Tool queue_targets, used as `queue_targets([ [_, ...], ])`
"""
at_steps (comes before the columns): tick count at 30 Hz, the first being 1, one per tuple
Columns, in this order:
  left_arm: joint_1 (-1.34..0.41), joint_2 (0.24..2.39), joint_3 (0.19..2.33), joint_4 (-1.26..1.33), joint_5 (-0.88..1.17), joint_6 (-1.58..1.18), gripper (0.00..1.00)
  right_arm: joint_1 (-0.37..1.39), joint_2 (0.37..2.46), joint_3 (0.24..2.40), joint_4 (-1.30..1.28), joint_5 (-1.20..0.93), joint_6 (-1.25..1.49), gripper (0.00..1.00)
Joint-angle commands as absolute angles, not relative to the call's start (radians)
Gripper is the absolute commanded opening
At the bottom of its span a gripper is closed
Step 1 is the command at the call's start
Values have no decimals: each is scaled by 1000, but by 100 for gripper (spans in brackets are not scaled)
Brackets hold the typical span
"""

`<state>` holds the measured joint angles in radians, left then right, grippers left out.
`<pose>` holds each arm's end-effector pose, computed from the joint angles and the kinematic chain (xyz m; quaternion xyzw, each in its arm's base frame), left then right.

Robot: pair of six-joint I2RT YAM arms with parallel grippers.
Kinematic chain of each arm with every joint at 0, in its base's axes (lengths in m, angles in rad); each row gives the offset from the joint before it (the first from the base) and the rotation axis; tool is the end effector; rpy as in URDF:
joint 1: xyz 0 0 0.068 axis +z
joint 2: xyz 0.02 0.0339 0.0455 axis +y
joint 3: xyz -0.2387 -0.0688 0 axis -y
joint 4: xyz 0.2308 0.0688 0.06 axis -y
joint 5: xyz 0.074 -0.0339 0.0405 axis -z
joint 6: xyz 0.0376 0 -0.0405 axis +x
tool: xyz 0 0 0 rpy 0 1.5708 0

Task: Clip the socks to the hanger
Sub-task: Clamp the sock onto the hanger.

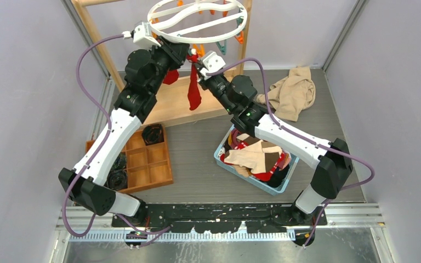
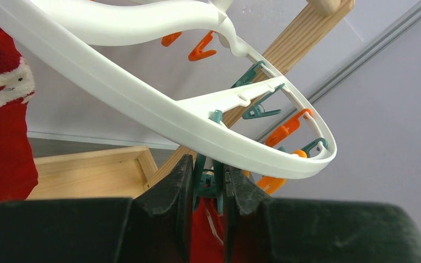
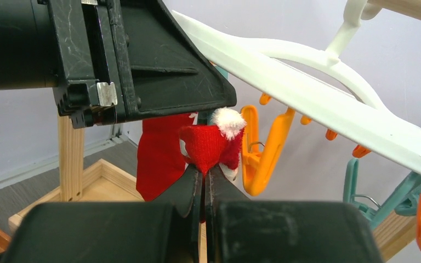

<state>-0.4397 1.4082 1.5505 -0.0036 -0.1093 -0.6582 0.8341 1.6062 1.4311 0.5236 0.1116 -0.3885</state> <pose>0.2837 -0.1289 0.4566 -0.1124 0.6470 -0.3625 0.6613 0.2523 0.2719 0.4090 -0.2914 0.4954 0.1495 0.8046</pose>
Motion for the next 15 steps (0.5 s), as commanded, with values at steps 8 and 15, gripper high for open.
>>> queue_targets([
  [8, -442, 1373, 1542, 32, -137, -693, 6, 844, 1629, 1487, 577, 165, -401, 1],
  [15, -442, 1355, 1532, 12, -139, -701, 37, 843, 1624, 1476, 587, 169, -406, 1],
])
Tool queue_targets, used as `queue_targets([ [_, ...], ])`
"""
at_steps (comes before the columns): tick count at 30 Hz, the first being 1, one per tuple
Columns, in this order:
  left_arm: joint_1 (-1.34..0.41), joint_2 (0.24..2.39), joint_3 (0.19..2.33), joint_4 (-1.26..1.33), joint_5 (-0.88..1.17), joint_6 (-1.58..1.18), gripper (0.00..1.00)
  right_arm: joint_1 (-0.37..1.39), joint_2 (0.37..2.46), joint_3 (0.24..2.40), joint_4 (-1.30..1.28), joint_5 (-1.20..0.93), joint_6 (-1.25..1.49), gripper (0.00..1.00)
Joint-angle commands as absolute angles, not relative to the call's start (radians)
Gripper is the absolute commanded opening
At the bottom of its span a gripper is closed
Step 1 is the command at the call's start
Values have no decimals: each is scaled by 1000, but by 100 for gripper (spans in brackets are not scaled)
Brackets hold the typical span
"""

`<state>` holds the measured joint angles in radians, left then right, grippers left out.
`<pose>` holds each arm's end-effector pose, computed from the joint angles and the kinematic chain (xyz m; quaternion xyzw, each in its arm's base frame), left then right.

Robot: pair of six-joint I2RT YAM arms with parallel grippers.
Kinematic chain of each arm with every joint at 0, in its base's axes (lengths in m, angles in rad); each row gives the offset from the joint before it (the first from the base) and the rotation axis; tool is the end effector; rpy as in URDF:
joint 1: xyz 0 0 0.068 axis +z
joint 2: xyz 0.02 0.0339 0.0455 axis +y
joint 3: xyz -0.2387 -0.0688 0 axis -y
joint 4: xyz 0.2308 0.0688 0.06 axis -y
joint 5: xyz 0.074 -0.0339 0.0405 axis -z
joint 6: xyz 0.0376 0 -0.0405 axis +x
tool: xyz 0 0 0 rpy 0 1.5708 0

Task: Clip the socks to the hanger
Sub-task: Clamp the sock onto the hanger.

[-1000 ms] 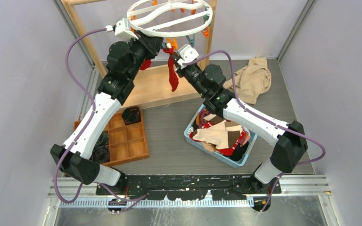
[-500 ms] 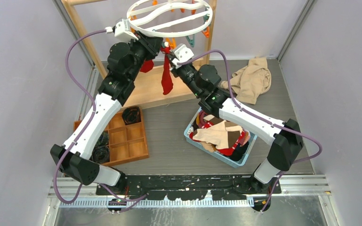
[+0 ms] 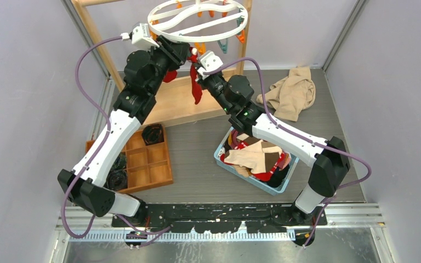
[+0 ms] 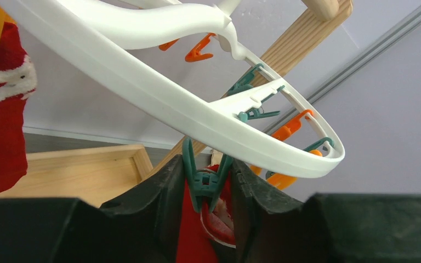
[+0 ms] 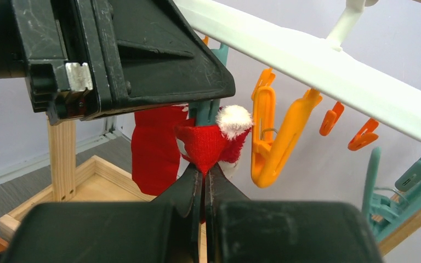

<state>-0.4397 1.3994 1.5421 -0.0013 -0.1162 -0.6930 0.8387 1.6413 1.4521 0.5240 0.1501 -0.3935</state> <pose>0.2819 -0.1278 0.4566 -0.1261 0.6435 -0.3725 0.6567 0.2580 0.2787 0.4037 -0.2840 0.5069 0.1371 0.8023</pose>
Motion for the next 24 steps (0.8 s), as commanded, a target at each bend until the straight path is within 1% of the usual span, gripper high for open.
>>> queue_targets([
  [1, -442, 1351, 1529, 11, -141, -702, 41, 843, 1624, 1478, 586, 169, -407, 1],
  [5, -442, 1335, 1518, 3, -146, -703, 52, 843, 1626, 1482, 584, 166, -406, 1],
  [11, -442, 1312, 1504, 3, -148, -706, 61, 844, 1622, 1478, 584, 158, -405, 1],
  [12, -442, 1307, 1502, 3, -149, -706, 64, 842, 1621, 1475, 583, 157, -404, 3],
  [13, -442, 1303, 1499, 3, -149, -706, 66, 844, 1619, 1474, 582, 156, -404, 7],
  [17, -442, 1269, 1481, -30, -140, -699, 74, 844, 1597, 1444, 574, 141, -400, 33],
  [19, -442, 1244, 1461, -34, -127, -685, 77, 844, 1568, 1414, 566, 128, -398, 45],
  [21, -442, 1216, 1442, -36, -106, -669, 77, 844, 1538, 1381, 554, 113, -396, 54],
  [24, -442, 1172, 1407, -53, -85, -651, 77, 844, 1494, 1333, 528, 88, -394, 64],
])
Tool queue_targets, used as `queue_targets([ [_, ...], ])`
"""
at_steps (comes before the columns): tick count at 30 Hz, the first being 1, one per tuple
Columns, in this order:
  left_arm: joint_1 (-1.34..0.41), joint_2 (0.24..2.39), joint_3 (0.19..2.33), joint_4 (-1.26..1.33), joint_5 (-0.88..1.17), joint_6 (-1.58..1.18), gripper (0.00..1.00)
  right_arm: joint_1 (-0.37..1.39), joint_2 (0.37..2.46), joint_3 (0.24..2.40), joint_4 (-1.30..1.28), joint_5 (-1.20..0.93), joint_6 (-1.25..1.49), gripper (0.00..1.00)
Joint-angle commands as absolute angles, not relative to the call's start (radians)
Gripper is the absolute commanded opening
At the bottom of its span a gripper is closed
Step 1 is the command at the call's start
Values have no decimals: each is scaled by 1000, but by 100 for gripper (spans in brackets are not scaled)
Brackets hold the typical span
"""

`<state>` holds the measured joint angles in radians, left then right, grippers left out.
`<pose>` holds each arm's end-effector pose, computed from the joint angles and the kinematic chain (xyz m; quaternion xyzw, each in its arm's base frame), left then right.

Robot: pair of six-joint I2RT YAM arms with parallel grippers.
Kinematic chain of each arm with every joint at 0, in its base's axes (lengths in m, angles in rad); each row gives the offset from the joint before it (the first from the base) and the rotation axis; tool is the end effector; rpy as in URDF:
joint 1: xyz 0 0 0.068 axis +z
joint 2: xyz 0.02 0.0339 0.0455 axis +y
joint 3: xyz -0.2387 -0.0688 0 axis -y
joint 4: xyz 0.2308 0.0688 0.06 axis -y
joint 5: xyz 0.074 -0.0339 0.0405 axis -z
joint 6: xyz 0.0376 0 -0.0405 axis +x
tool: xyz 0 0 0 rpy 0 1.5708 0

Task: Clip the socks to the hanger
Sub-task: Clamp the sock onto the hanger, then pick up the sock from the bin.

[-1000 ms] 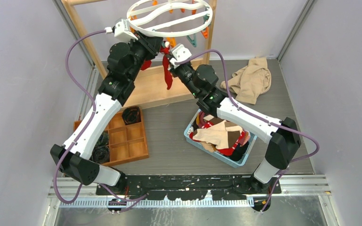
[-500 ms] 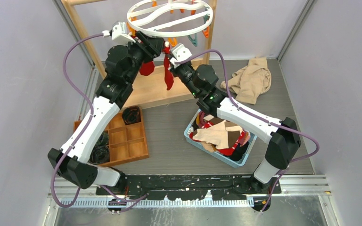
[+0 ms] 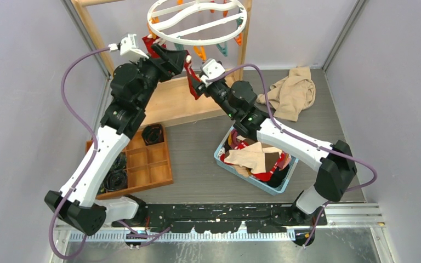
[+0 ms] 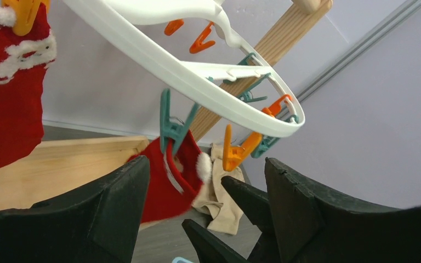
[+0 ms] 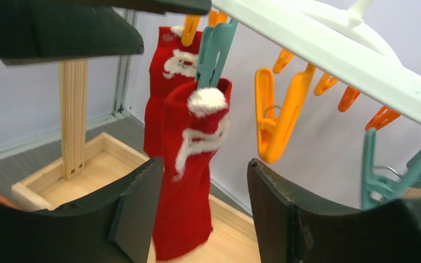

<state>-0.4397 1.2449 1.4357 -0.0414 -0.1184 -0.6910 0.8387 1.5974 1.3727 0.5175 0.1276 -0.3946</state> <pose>0.2452 -0.1104 0.4589 -0.1261 0.6405 -0.3727 0.6595 0.2517 0.2729 0.3913 -0.3024 0.5152 0.1393 0.7898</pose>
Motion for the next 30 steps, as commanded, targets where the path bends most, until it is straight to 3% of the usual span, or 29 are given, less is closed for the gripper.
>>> queue_targets([
  [1, -442, 1158, 1398, -64, -80, -643, 77, 844, 1476, 1319, 514, 78, -394, 67],
  [9, -442, 1019, 1307, -236, 39, -528, 77, 824, 1310, 1244, 210, -93, -398, 79],
  [17, -441, 807, 948, -148, 315, -512, 78, 622, 1139, 1259, -338, -419, -285, 90],
  [24, -442, 676, 712, 19, 272, -708, 82, 454, 1120, 1337, -781, -536, -257, 100],
  [30, -441, 686, 704, -54, 241, -799, 87, 356, 1077, 1285, -904, -559, -262, 100],
])
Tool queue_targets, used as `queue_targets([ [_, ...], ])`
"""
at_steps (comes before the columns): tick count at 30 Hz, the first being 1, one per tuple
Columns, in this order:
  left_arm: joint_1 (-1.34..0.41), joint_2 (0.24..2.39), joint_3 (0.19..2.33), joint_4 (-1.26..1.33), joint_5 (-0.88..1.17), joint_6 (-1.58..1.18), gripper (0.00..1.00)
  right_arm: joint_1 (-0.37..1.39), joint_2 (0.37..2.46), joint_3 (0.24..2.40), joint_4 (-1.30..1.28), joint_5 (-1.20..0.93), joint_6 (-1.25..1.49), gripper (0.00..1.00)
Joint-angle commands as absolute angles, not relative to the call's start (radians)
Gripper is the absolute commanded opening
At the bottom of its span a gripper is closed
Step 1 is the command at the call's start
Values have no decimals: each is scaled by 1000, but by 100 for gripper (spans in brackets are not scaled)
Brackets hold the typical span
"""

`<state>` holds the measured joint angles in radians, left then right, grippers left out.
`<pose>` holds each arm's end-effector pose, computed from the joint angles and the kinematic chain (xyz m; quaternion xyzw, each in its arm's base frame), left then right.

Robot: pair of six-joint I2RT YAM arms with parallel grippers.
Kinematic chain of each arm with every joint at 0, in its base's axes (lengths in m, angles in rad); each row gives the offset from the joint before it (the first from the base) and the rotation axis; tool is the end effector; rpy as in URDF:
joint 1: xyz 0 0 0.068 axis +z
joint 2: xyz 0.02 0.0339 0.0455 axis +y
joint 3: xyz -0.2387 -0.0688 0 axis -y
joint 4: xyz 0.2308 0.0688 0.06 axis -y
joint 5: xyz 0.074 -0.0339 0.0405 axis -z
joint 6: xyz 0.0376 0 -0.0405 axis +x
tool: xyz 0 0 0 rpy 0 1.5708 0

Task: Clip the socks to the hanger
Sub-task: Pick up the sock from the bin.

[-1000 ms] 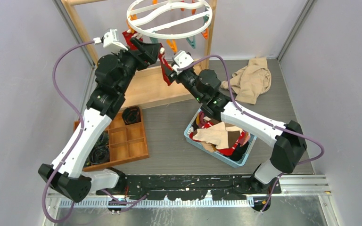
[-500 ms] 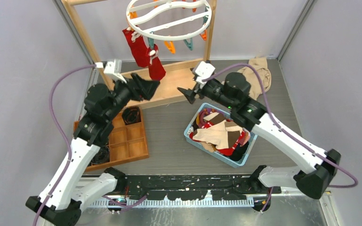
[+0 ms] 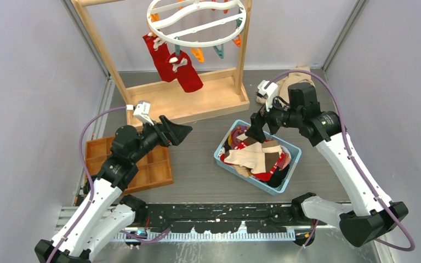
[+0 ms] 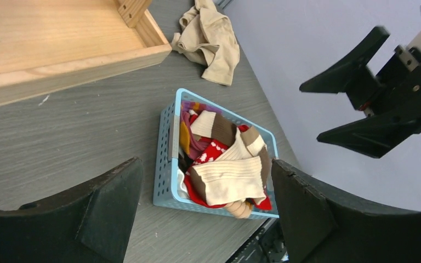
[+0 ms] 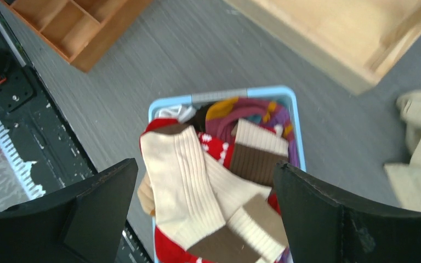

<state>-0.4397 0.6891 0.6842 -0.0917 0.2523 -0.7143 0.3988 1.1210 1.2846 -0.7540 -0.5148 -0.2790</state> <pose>0.1559 -0.0837 0.3135 -0.0168 0.7392 -0.4418 0.5080 0.1981 0.1036 0.3658 -0.3967 0.7648 0.2514 0.4410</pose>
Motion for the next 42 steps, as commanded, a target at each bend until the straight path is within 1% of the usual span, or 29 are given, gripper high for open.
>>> queue_targets([
  [1, -440, 693, 709, -76, 242, -809, 88, 344, 1074, 1278, -914, -555, -258, 100],
  [6, -442, 708, 705, -107, 241, -887, 88, 291, 1048, 1242, -956, -555, -258, 100],
  [10, -441, 694, 646, -33, 220, -983, 87, 265, 1046, 1195, -943, -580, -231, 100],
  [14, -440, 673, 554, 74, 167, -1126, 81, 231, 1040, 1128, -898, -611, -176, 100],
  [16, -440, 670, 522, 116, 169, -1156, 81, 222, 1035, 1092, -880, -613, -162, 100],
  [19, -441, 671, 515, 107, 182, -1155, 81, 218, 1035, 1052, -874, -623, -185, 99],
  [22, -441, 668, 512, 107, 192, -1133, 82, 219, 1041, 1019, -905, -635, -285, 93],
  [24, -440, 660, 514, 99, 193, -1117, 82, 218, 1062, 1021, -945, -600, -368, 90],
  [27, -440, 638, 509, 76, 194, -1096, 82, 218, 1110, 1027, -1004, -525, -468, 81],
  [30, -440, 605, 488, 74, 197, -1094, 82, 219, 1147, 1027, -1050, -532, -535, 72],
  [33, -441, 564, 464, 78, 201, -1096, 81, 218, 1147, 1010, -1051, -557, -565, 69],
  [36, -440, 528, 457, 71, 215, -1086, 81, 218, 1133, 977, -1024, -545, -573, 67],
  [40, -442, 517, 473, 75, 243, -1069, 81, 225, 1129, 924, -982, -523, -583, 59],
  [42, -441, 523, 475, 98, 256, -1066, 81, 231, 1129, 906, -946, -517, -582, 57],
])
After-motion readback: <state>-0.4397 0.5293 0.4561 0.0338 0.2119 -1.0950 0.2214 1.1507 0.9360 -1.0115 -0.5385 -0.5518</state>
